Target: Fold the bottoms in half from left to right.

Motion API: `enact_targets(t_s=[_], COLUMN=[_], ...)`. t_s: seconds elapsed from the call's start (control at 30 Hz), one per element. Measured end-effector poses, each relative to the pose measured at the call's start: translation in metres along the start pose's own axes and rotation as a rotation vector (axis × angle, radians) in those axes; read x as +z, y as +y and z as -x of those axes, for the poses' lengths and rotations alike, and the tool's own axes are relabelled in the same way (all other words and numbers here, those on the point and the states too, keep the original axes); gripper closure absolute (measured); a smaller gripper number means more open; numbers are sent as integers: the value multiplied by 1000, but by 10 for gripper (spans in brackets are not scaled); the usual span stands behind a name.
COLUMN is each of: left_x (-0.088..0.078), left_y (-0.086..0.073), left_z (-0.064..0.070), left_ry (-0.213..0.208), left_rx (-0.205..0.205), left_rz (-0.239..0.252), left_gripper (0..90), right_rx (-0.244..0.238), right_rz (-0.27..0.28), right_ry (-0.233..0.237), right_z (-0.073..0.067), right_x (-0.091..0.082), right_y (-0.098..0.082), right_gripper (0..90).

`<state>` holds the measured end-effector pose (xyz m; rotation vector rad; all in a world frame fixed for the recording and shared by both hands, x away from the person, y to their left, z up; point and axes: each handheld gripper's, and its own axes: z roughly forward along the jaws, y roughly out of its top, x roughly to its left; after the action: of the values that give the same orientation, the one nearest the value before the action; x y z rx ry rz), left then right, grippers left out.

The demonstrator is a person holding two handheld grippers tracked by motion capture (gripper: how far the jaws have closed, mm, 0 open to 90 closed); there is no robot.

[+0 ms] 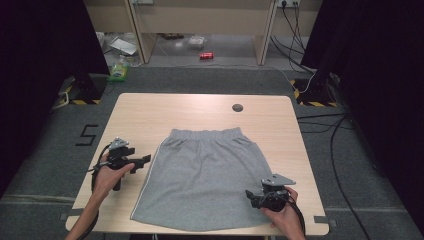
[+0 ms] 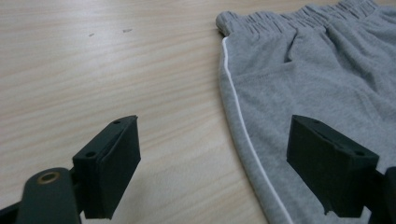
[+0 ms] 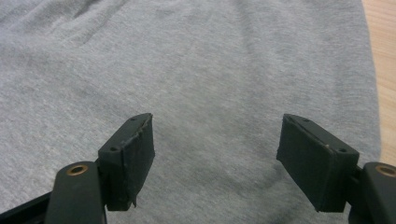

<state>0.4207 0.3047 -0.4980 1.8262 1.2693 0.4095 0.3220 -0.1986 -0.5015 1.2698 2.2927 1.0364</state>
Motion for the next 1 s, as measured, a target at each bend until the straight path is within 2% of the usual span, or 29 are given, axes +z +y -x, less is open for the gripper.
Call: enact_targets(t_s=[0.13,0.47,0.67,0.8,1.0], left_x=[13,30,43,54,63], left_y=[9,25,34,42,42], left_z=[3,7,4,8,12], left_ry=[-15,-30,-39,-53,-71], left_rx=[-3,3,-12,-3,9], left_rz=[-9,-13,-10,-8,-25], left_gripper=[171,171,190,219,262], right_rx=[-2,-3,-7,-7,-9], right_rz=[2,-2,0,6,1], right_ry=[3,5,8,6,9], right_z=[-1,0,-1,0,-2], right_x=[0,1,1,1,4], right_y=[0,1,2,3,4], right_gripper=[275,276,276,275,276])
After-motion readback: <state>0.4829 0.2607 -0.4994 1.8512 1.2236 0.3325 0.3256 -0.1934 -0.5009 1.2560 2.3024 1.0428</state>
